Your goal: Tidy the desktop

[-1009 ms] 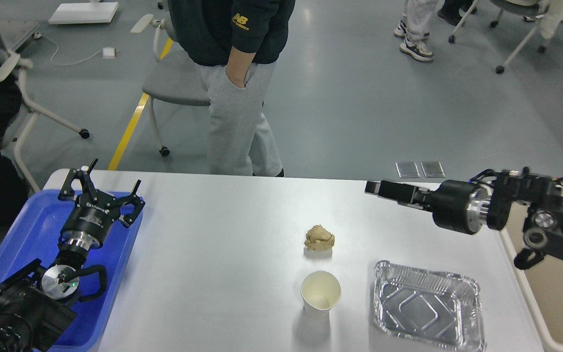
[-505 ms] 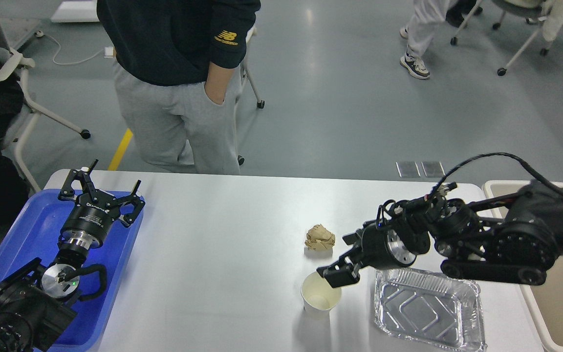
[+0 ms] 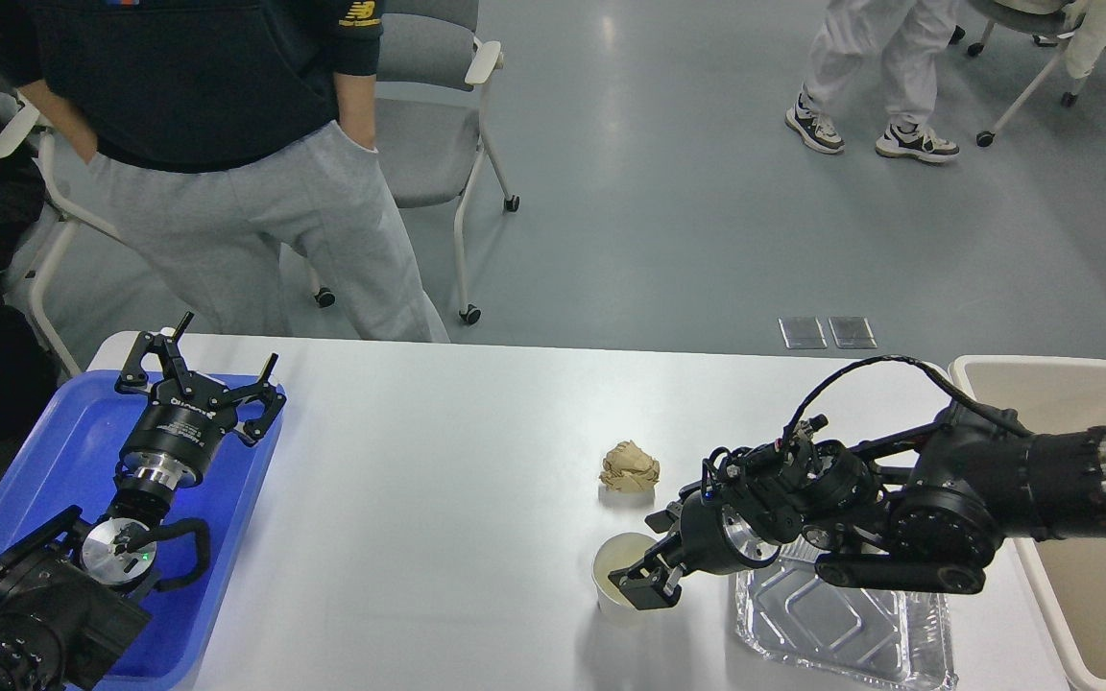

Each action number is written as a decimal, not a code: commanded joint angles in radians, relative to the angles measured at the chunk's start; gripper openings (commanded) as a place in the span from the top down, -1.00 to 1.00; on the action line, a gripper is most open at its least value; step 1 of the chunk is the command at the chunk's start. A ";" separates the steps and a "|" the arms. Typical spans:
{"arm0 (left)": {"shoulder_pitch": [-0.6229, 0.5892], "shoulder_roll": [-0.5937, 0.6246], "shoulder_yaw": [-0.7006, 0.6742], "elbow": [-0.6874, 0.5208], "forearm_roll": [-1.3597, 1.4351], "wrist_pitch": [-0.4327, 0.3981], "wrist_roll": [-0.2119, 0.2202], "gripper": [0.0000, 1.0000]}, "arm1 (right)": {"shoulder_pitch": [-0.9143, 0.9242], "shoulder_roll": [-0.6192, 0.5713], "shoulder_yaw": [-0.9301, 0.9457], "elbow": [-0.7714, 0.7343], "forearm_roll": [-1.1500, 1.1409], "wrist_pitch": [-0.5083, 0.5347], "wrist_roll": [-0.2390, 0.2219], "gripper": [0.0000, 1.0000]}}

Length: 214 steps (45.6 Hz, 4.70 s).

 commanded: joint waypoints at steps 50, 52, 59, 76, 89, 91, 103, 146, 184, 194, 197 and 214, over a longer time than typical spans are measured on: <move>0.000 0.000 0.000 0.000 0.000 0.000 0.000 -1.00 | 0.387 -0.238 -0.015 0.268 0.211 0.170 0.028 1.00; 0.000 0.000 0.000 0.000 0.000 0.000 0.000 -1.00 | 0.451 -0.286 -0.003 0.315 0.228 0.211 0.028 1.00; 0.000 0.000 0.000 0.000 -0.001 0.000 0.000 -1.00 | 0.631 -0.433 0.083 0.406 0.277 0.384 0.028 1.00; 0.000 0.002 0.000 0.000 -0.001 0.000 0.000 -1.00 | 0.640 -0.524 0.192 0.403 0.280 0.497 0.025 1.00; 0.000 0.000 0.000 0.000 -0.001 0.000 0.000 -1.00 | 0.551 -0.677 0.233 0.329 0.288 0.422 0.026 1.00; 0.000 0.000 0.000 0.000 0.000 0.000 -0.002 -1.00 | 0.504 -0.736 0.256 0.290 0.297 0.396 0.026 1.00; 0.000 0.002 0.000 0.000 -0.001 0.000 -0.002 -1.00 | 0.082 -0.956 0.396 -0.013 0.706 0.135 0.029 1.00; 0.000 0.002 0.000 0.000 -0.003 0.000 -0.002 -1.00 | -0.700 -0.214 0.713 -1.108 1.604 -0.125 0.019 1.00; 0.000 0.002 0.000 0.000 -0.001 0.000 -0.002 -1.00 | -0.739 -0.183 0.818 -1.125 1.601 -0.186 0.022 -1.00; 0.000 0.000 0.000 0.000 -0.003 0.000 -0.002 -1.00 | -0.719 -0.263 0.940 -1.094 1.619 -0.053 0.058 -1.00; 0.000 0.002 0.000 0.000 -0.003 0.000 -0.002 -1.00 | -0.710 -0.313 1.118 -1.024 1.616 0.082 0.115 -1.00; 0.000 0.002 0.000 0.000 -0.003 0.000 -0.002 -1.00 | -0.878 -0.101 1.827 -0.277 0.868 -0.064 0.266 -1.00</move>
